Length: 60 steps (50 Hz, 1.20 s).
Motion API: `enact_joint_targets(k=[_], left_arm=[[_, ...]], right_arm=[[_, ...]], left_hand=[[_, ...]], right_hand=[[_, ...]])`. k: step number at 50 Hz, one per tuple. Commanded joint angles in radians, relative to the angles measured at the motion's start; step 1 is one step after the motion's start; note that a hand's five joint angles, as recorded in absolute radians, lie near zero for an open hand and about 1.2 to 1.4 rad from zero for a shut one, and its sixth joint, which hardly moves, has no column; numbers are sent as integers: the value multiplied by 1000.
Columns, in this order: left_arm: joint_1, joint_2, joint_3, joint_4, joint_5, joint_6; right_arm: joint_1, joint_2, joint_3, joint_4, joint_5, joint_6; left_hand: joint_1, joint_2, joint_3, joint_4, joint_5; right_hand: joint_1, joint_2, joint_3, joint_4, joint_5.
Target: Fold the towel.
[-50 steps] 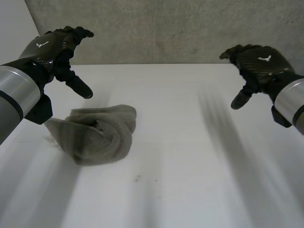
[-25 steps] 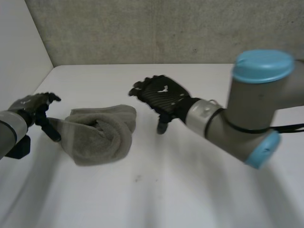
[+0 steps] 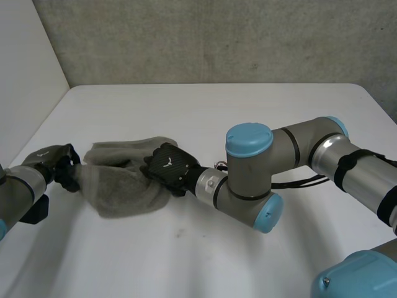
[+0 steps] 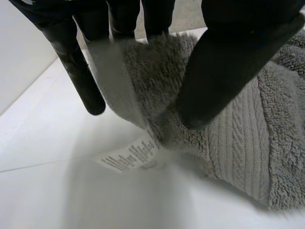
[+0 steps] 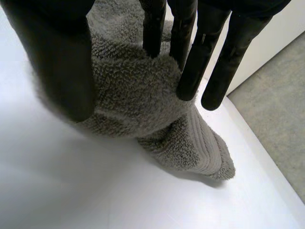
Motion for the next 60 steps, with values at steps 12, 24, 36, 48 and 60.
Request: enact_joint_targets(k=[12,24,36,48,60], left_arm=[[-131,74,1,1,9,-12],[-308,197,81,93,3,-41],[-440,167,87,151,4,-83],[-432,74,34,129,0,-75],[-398,105,-71,128,1,-63]], right_arm=[[-8,-83,20,-25,34,58],[-149,-507,206,116,198,127],[-200,-788,666,256,180,119],[-149,-799,916,283,63,141],[-291,-811,852,213,58,284]], left_hand=[[402,399,409,406,408],[402,399,409,406,408],[402,399,409,406,408],[402,399,409,406,408],[402,399,409,406,408]], right_hand=[[608,624,616,618,617],[608,624,616,618,617],[608,624,616,618,617],[-79,-64,-71,-70,-71],[-527,-512,-519,-517,-518]])
